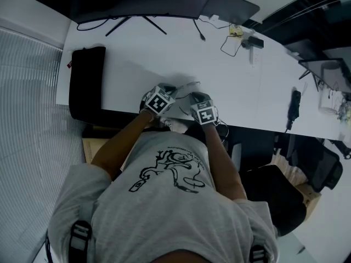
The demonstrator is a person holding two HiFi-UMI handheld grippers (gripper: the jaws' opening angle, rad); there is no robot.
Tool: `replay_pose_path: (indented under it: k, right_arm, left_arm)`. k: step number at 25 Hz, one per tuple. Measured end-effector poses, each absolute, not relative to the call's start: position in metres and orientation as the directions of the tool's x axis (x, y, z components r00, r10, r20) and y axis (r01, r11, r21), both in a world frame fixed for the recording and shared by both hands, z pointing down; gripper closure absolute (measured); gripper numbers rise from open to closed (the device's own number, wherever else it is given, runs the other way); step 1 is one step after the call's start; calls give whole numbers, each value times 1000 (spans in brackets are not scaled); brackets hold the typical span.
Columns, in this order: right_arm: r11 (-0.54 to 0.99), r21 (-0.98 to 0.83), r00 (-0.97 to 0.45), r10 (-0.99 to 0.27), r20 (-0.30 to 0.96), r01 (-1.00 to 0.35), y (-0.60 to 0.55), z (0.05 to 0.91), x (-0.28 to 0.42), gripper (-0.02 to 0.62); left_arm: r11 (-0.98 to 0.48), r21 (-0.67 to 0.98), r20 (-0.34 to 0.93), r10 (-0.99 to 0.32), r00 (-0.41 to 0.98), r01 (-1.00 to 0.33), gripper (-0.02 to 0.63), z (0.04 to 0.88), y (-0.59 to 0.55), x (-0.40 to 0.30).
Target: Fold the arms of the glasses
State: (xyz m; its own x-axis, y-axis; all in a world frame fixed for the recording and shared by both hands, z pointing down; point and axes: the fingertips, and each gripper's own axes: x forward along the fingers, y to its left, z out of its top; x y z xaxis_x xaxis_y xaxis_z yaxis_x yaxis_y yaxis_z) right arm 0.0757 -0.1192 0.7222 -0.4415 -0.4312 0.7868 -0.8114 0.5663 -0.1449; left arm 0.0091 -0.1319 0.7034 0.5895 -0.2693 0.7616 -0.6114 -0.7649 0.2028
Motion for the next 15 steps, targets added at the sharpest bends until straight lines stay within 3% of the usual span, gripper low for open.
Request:
replay_pose_path:
  k: [15]
  right_arm:
    - [566,-140,-435,-429,791,-812,-122,724,75,558]
  left_arm:
    - [-769,217,755,-258,603,-601,565,701,-128,14]
